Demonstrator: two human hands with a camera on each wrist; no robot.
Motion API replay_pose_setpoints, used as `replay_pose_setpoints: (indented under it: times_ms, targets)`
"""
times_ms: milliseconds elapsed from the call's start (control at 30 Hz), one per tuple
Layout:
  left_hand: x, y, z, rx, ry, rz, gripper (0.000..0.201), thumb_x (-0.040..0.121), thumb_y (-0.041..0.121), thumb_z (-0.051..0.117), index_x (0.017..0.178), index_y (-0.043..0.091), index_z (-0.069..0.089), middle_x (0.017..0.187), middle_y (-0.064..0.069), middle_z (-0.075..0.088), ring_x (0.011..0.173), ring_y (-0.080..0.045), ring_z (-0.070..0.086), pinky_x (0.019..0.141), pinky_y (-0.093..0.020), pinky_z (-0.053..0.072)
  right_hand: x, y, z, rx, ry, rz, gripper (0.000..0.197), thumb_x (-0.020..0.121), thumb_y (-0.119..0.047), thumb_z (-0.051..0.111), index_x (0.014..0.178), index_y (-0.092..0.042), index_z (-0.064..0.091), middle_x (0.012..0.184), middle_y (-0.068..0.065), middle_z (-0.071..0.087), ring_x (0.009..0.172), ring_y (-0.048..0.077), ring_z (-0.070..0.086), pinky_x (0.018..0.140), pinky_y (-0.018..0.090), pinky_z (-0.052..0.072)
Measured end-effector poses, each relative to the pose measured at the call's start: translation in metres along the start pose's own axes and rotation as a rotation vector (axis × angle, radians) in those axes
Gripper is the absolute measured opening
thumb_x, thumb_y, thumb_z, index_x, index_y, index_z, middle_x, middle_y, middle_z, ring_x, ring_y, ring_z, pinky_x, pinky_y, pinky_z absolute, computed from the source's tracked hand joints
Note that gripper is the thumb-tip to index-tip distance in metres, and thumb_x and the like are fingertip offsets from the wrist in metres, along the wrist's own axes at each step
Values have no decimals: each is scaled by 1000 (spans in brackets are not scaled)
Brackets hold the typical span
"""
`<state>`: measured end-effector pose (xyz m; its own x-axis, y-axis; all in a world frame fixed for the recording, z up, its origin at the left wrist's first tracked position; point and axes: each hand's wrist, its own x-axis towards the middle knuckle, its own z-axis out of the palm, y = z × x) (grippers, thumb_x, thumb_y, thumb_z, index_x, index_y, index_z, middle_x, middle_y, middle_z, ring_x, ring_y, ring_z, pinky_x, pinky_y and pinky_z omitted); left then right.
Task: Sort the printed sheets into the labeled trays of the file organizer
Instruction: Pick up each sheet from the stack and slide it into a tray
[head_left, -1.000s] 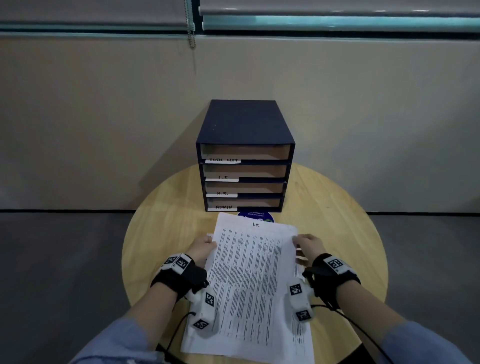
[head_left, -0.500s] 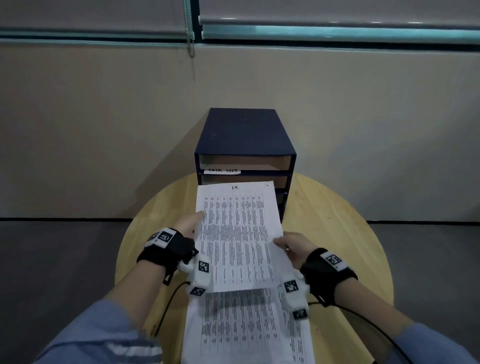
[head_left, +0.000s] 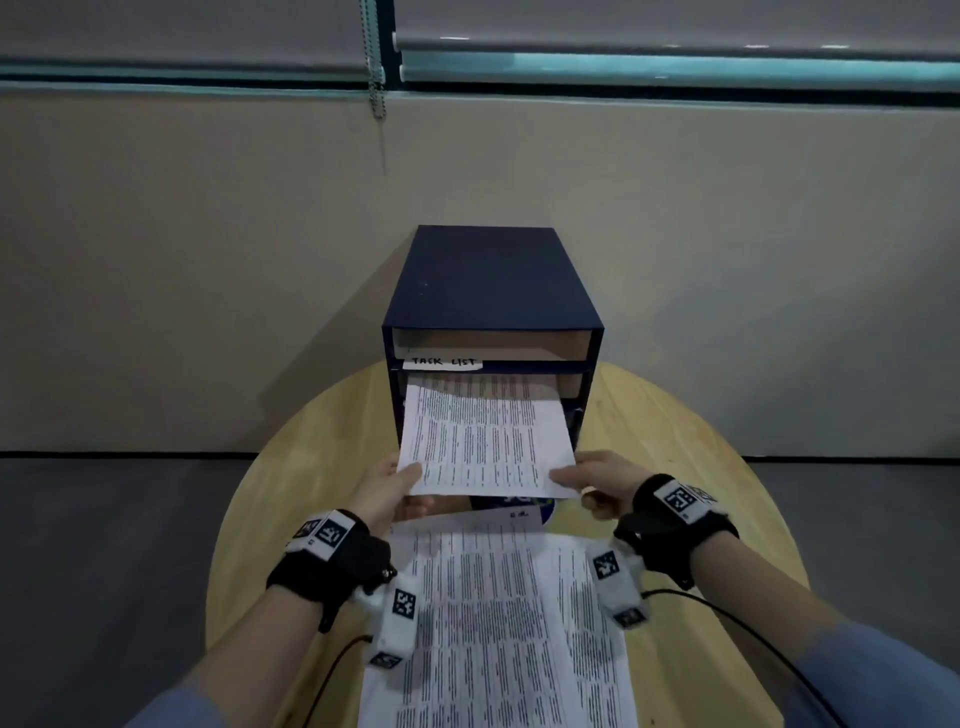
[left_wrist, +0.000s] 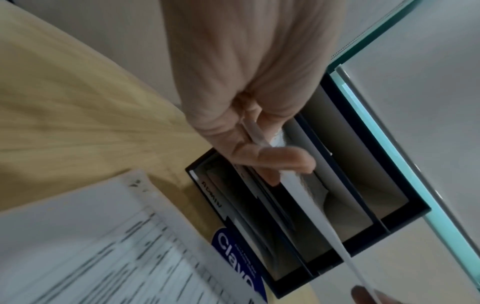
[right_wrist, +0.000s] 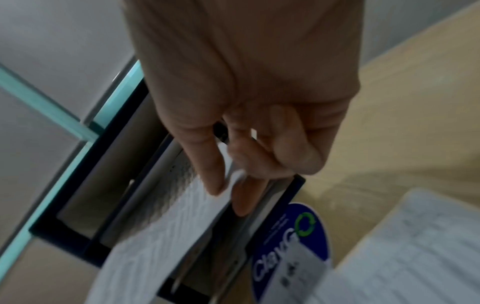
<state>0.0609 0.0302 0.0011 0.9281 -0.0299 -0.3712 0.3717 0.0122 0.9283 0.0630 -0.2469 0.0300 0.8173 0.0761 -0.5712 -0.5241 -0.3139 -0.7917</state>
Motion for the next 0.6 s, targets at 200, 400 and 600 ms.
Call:
replay_pose_setpoints:
  times_ms: [200,400,600]
  targets:
    - [40,50,16,-386,-18,62,42,91,3,57,130,-3,44,119,-18,62,91,-19,68,71,-21,58,47,-47,5,681,66,-47,7,92,2,54,98,5,57,77,17,74,72,23,73,63,26,60]
    - [44,68,27,-362,10,132,45,96,-2,45,139,-2,35,133,-23,51,123,-33,54,103,-42,45,58,-75,24,757,47,-191,18,93,9,46,109,0,51,128,24,55,124,35,55,81,37,59]
    - [32,1,10,375,183,75,13,90,11,60,101,14,64,112,-10,67,90,-22,64,85,-35,54,42,-10,28,428,90,-24,13,96,-8,49,98,-6,61,84,11,67,75,22,64,71,37,57]
